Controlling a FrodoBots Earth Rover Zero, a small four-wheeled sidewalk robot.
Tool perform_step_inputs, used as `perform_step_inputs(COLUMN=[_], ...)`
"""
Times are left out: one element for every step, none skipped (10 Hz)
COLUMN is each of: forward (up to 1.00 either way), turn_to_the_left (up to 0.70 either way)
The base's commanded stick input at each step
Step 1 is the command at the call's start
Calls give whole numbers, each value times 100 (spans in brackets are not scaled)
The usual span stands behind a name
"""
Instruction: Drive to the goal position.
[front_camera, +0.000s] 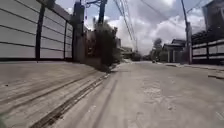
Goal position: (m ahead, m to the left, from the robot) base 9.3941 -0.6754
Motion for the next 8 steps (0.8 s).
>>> perform_step_inputs(forward=[100, 100, 100, 100, 100, 100, 100, 100], turn_to_the_left=[-25, -33, -39, -40, -36, -28, -21, -13])
